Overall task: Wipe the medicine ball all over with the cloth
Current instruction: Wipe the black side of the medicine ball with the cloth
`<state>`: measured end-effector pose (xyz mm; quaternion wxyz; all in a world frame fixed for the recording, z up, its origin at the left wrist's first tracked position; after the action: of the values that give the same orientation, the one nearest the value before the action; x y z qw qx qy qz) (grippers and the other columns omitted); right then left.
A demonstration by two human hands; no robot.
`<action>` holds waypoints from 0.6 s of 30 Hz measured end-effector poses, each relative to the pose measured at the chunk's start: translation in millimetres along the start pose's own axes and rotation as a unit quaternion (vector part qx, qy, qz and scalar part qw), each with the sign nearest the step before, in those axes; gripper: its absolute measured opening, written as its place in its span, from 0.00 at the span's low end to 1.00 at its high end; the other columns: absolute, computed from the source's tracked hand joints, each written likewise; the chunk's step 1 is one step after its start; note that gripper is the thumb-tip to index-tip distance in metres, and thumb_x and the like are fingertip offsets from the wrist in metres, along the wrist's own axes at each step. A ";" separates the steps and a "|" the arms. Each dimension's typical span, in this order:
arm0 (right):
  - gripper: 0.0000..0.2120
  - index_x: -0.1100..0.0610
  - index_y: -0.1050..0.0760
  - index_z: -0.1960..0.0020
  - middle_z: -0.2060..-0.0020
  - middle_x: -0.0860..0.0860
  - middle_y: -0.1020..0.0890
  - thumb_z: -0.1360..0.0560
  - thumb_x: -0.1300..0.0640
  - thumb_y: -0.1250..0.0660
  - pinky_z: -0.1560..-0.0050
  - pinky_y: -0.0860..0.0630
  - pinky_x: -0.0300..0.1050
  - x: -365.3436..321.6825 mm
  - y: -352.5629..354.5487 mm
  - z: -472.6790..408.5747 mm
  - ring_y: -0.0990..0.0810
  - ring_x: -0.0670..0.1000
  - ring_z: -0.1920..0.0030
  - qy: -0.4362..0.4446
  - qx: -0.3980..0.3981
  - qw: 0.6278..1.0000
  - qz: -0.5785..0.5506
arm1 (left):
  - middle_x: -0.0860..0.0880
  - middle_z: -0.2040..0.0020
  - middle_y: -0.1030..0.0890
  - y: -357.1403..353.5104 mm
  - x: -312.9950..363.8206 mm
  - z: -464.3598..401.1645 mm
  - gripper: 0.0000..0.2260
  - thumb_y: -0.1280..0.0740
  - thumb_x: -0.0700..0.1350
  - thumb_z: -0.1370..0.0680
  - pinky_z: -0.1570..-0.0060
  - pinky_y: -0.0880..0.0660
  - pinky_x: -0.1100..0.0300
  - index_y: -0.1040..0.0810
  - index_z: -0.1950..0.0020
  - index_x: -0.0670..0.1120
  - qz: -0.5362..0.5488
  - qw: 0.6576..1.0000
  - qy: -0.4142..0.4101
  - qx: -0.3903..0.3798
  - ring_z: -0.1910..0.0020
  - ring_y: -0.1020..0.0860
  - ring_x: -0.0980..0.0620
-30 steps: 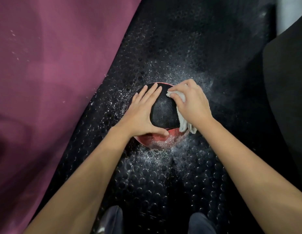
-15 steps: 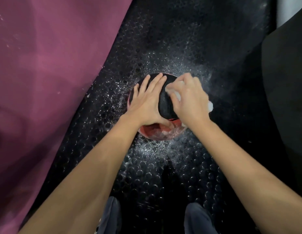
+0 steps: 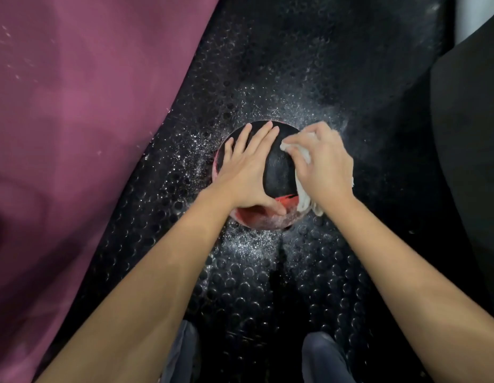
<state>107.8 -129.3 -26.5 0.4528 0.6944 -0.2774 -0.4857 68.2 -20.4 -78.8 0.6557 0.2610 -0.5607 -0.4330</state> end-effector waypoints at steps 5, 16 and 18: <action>0.08 0.47 0.21 0.47 0.48 0.48 0.26 0.21 0.50 0.38 0.58 0.30 0.47 -3.3 -9.3 -21.4 0.29 0.51 0.46 0.026 -0.006 1.000 0.011 | 0.52 0.20 0.61 2.0 -9.9 -1.8 0.69 0.20 0.66 0.47 0.27 0.63 0.45 0.60 0.20 0.47 -0.013 1.000 0.008 -0.002 0.22 0.64 0.47; 0.05 0.51 0.20 0.56 0.55 0.52 0.22 0.25 0.57 0.34 0.74 0.42 0.37 -31.0 -6.7 20.7 0.27 0.55 0.59 0.122 0.061 0.989 0.062 | 0.53 0.20 0.60 5.1 -27.5 4.9 0.67 0.18 0.60 0.45 0.25 0.58 0.40 0.60 0.21 0.48 0.031 0.998 0.051 0.004 0.22 0.63 0.46; 0.04 0.52 0.20 0.56 0.55 0.52 0.22 0.25 0.58 0.33 0.73 0.41 0.38 -29.7 -5.9 14.9 0.27 0.56 0.58 0.071 0.081 0.993 0.038 | 0.52 0.20 0.59 8.1 -28.4 1.5 0.67 0.18 0.59 0.45 0.25 0.56 0.39 0.59 0.20 0.48 0.040 0.998 0.056 0.009 0.22 0.62 0.46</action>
<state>82.6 -107.5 -21.1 0.4318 0.7504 -0.3094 -0.3933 69.1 8.3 -86.3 0.7005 0.2683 -0.5367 -0.3864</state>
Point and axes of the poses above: each hand's wrist, its own z-axis away from the middle knuckle, its own y-axis out of the back of the hand, x = y × z, the point moved 8 cm from there along -z, towards the middle knuckle
